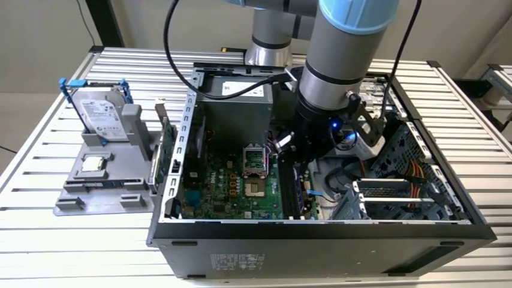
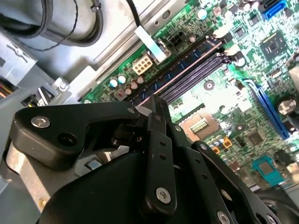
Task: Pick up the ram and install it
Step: 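Press down the ram until it locks into place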
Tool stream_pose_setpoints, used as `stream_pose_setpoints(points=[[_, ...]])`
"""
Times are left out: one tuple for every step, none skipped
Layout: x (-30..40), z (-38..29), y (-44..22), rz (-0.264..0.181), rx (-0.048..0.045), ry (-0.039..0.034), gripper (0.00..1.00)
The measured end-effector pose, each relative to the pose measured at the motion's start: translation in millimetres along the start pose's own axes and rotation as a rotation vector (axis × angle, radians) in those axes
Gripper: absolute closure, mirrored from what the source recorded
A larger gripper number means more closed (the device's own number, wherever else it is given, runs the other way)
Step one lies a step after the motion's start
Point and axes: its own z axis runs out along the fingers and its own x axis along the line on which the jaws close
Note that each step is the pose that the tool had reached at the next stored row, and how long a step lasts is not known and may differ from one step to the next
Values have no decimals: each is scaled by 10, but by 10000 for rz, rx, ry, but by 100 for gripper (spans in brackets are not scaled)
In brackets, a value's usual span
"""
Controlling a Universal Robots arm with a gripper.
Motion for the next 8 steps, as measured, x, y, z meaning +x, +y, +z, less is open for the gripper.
stream_pose_setpoints(points=[[0,0,0,-100,-3,4,100],[0,0,0,-203,-6,8,100],[0,0,0,-292,-10,15,100],[0,0,0,-393,-12,22,100],[0,0,0,-494,-14,27,100],[0,0,0,-592,-17,31,100],[0,0,0,-691,-20,35,100],[0,0,0,-788,-22,39,100]])
